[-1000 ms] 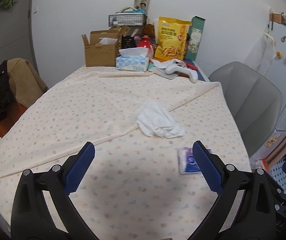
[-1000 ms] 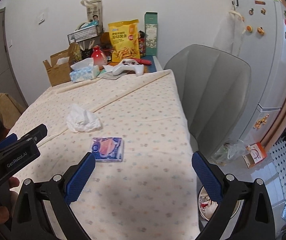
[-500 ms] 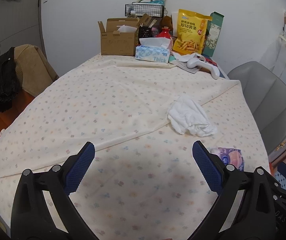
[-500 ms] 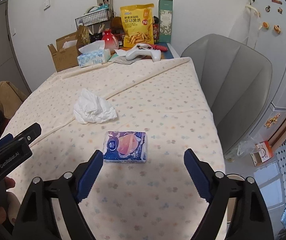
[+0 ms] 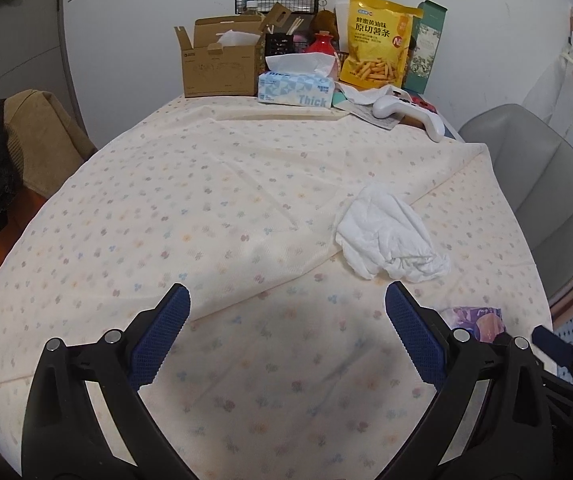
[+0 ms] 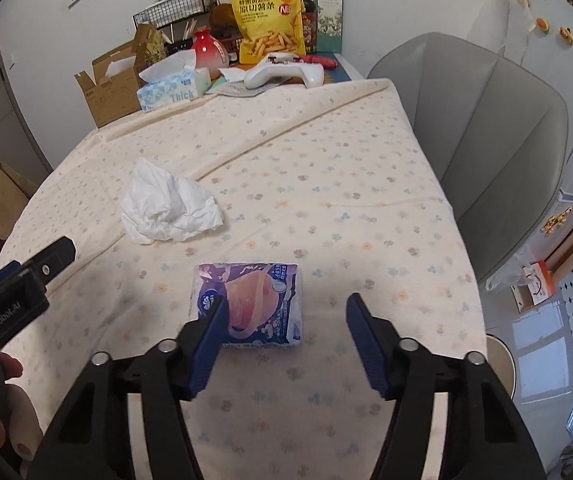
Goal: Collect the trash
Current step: 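Close the right tool on the blue-and-pink tissue pack, then close the left tool on the white crumpled tissue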
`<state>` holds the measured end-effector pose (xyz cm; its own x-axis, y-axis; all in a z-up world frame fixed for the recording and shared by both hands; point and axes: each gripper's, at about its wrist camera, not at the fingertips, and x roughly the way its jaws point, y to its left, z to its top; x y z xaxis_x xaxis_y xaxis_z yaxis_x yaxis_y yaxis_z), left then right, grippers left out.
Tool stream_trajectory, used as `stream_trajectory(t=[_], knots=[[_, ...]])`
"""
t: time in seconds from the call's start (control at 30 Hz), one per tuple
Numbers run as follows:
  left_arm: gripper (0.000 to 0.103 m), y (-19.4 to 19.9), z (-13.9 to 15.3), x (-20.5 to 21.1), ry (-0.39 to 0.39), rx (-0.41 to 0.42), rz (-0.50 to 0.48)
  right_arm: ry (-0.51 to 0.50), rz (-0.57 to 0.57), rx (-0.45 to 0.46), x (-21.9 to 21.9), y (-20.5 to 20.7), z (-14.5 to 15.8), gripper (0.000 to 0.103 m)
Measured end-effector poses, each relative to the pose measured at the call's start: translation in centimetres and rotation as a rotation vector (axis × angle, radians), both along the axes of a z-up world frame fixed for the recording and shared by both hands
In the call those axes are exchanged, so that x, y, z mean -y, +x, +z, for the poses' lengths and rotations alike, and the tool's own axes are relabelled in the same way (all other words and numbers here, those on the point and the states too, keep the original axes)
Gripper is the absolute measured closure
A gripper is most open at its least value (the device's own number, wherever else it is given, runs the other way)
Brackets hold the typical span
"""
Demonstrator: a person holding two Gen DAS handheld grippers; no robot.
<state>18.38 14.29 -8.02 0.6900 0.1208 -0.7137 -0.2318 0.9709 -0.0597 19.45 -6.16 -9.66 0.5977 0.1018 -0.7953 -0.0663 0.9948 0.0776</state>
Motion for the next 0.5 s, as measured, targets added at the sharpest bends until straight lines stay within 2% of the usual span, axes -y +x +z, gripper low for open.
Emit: stream_trajectory(t=[0.03, 0.07, 0.1, 0.13, 0.2, 0.33, 0.5], knots=[[0.006, 0.4, 0.0, 0.1, 0.004, -0.004, -0.004, 0.0, 0.008, -0.014, -0.1, 0.3, -0.4, 0.069], [0.006, 0.8, 0.1, 0.3, 0.007, -0.007, -0.008, 0.001, 0.023, -0.034, -0.3, 0.7, -0.9, 0.078], [0.006, 1.1, 0.1, 0.4, 0.011, -0.009, -0.012, 0.004, 0.035, -0.049, -0.5, 1.0, -1.3, 0.091], [0.006, 1.5, 0.0, 0.7, 0.018, -0.014, -0.019, 0.005, 0.039, -0.055, -0.5, 1.2, -1.4, 0.096], [0.006, 2.2, -0.1, 1.1, 0.024, -0.02, -0.031, 0.02, 0.03, -0.044, -0.1, 1.3, -1.1, 0.101], [0.006, 3.7, -0.7, 2.3, 0.03, -0.04, -0.058, 0.0, -0.001, 0.008, 1.2, 1.5, 0.2, 0.101], [0.006, 5.5, -1.3, 4.0, 0.038, -0.061, -0.092, 0.013, -0.037, 0.024, 3.2, 2.3, 0.8, 0.101]])
